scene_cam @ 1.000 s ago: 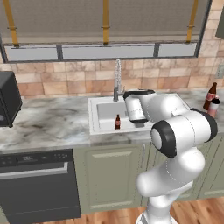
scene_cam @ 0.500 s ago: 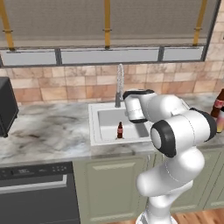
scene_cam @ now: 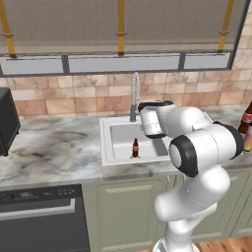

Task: Place the large bottle from the dining counter next to the other large bottle outside the sink, and place the small bottle from the dining counter next to the other small bottle inside the sink.

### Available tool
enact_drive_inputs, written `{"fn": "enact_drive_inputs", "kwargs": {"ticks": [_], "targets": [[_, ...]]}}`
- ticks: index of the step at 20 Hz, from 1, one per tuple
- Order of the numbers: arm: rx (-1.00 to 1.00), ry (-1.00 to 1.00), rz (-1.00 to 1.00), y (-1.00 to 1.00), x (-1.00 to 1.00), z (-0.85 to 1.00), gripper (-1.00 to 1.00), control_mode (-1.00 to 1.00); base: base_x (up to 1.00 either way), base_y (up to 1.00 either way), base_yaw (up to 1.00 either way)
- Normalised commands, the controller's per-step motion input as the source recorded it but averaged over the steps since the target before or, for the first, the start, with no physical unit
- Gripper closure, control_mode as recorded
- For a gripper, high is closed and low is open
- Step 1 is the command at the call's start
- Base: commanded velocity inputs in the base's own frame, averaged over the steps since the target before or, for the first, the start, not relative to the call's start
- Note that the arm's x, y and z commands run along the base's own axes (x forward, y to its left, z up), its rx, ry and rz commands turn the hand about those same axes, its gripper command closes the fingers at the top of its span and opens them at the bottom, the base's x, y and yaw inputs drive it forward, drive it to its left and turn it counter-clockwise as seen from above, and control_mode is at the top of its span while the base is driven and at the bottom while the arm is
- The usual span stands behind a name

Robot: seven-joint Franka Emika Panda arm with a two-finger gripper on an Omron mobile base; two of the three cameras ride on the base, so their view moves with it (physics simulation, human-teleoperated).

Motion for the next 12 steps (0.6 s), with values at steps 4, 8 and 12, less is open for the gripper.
{"fn": "enact_drive_inputs", "kwargs": {"ticks": [4,8,12], "targets": [[0.01,0.0,0.0,0.0,0.0,-0.09,1.0,-1.0,0.0,0.0,0.0],[0.0,-0.06,0.02,0.0,0.0,-0.17,1.0,-1.0,0.0,0.0,0.0],[0.0,-0.1,0.03,0.0,0.0,-0.22,1.0,-1.0,0.0,0.0,0.0]]}}
